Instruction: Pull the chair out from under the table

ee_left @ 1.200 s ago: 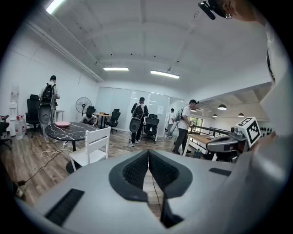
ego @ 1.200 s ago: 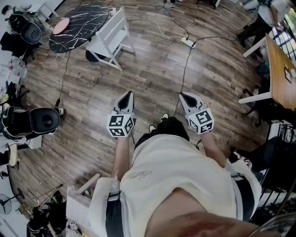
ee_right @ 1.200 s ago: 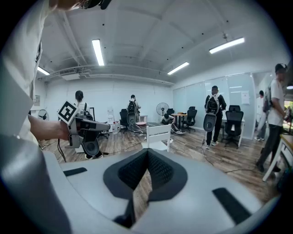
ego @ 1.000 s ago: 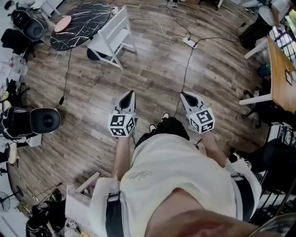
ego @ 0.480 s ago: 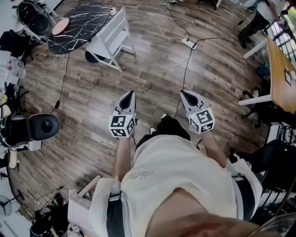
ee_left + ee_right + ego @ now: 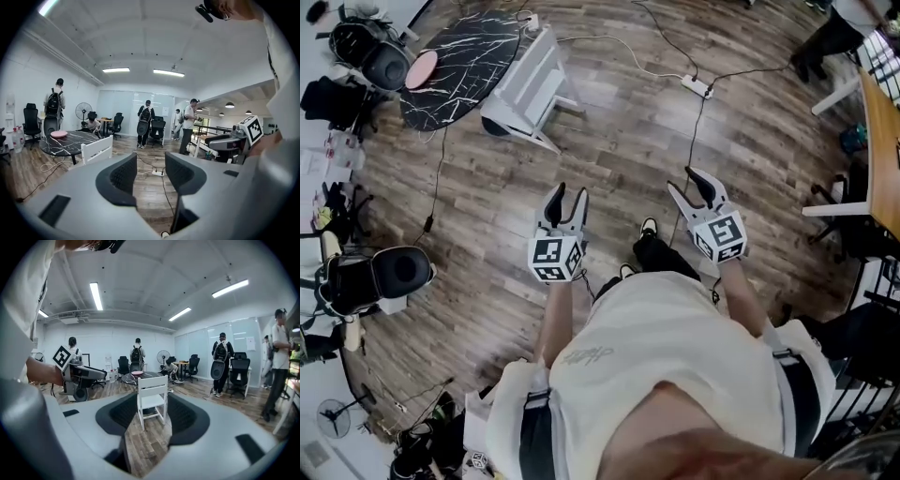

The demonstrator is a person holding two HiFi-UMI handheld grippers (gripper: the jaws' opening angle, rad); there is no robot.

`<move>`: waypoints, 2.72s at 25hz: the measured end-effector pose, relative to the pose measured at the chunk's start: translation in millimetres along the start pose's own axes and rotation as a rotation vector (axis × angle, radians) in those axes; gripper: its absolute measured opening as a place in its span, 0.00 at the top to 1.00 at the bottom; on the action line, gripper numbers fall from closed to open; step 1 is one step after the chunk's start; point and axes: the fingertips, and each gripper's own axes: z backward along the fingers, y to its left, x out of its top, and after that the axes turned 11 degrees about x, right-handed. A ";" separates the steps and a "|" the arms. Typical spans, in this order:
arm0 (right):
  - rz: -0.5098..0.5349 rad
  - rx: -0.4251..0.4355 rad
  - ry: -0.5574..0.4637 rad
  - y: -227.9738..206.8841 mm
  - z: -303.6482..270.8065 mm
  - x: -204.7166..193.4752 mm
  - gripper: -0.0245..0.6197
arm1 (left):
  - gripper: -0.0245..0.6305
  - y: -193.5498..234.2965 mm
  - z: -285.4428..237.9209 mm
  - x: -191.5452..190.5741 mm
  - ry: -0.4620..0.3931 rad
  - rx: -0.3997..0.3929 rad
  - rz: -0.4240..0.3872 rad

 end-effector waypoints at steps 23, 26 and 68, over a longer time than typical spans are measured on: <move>-0.037 0.144 0.081 -130.0 -155.6 13.5 0.69 | 0.66 58.8 -180.2 17.5 0.063 0.029 0.060; -0.020 0.135 0.079 -144.2 -191.6 40.5 0.69 | 0.66 83.2 -218.2 34.0 0.060 0.015 0.063; 0.037 0.613 0.061 -294.8 -599.1 171.1 0.73 | 0.66 320.7 -429.6 132.8 0.046 0.493 0.173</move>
